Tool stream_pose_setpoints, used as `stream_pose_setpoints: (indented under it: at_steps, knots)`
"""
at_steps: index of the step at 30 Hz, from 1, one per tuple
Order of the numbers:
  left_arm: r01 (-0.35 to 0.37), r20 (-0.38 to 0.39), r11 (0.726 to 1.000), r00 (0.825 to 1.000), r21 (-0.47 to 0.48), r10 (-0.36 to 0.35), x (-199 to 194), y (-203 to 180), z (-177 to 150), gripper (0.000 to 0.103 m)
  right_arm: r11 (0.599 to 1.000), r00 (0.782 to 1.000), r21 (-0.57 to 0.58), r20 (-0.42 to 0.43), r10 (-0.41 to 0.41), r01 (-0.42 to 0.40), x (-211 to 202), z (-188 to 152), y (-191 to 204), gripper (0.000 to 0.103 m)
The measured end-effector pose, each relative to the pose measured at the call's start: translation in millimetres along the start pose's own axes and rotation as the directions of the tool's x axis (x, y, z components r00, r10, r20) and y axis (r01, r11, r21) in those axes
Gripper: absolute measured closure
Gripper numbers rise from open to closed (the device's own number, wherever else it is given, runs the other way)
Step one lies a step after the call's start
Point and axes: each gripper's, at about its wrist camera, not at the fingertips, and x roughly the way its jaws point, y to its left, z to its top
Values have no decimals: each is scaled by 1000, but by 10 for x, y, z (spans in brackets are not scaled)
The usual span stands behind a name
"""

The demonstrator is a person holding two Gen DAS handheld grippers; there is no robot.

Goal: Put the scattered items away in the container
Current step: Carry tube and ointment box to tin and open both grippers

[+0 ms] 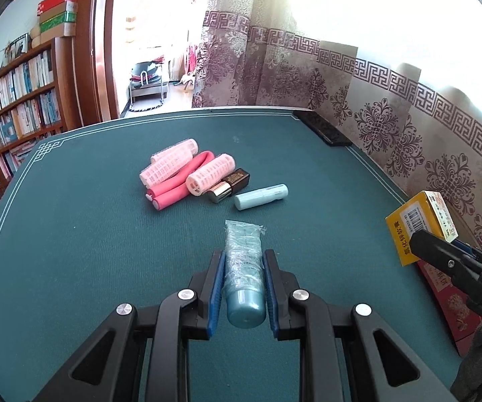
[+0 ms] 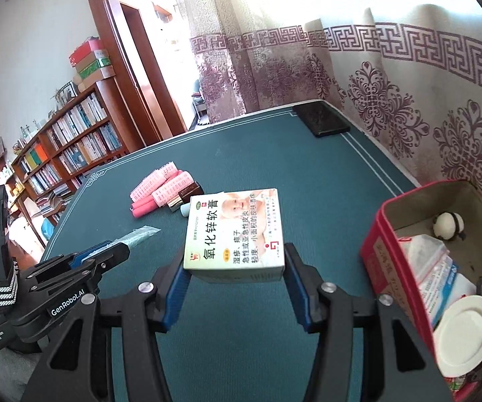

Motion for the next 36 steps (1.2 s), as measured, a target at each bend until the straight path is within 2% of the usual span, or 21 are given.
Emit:
stream_pose_setpoints:
  at_steps: [5, 11, 17, 22, 30, 32, 33, 34, 36]
  knots:
    - [58, 8, 997, 998, 52, -59, -92, -335, 75, 80, 999, 998, 31, 53, -45, 43, -317, -30, -252, 46]
    - [129, 20, 981, 991, 147, -133, -171, -854, 184, 80, 987, 985, 101, 108, -133, 122, -687, -62, -748, 46]
    - [218, 2, 949, 974, 226, -225, -168, -1431, 255, 80, 961, 966, 184, 124, -229, 204, -953, -121, -1256, 46]
    - [305, -22, 915, 950, 266, -310, -147, -1901, 296, 80, 944, 954, 222, 121, -274, 243, -1055, -160, -1537, 46]
    - [365, -60, 864, 928, 347, -367, -92, -2461, 304, 79, 930, 942, 240, 122, -312, 277, -1114, -164, -1735, 45]
    - [376, -69, 858, 924, 350, -377, -58, -2510, 289, 78, 926, 940, 250, 119, -320, 284, -1121, -173, -1769, 41]
    - [377, -80, 859, 924, 347, -373, -33, -2518, 278, 73, 923, 939, 260, 117, -322, 284, -1123, -189, -1790, 37]
    - [373, -87, 864, 926, 339, -366, -6, -2502, 270, 60, 919, 938, 273, 114, -326, 286, -1121, -194, -1823, 24]
    - [351, -81, 881, 936, 317, -344, 35, -2432, 264, 38, 911, 936, 295, 115, -334, 288, -1126, -213, -1878, 21]
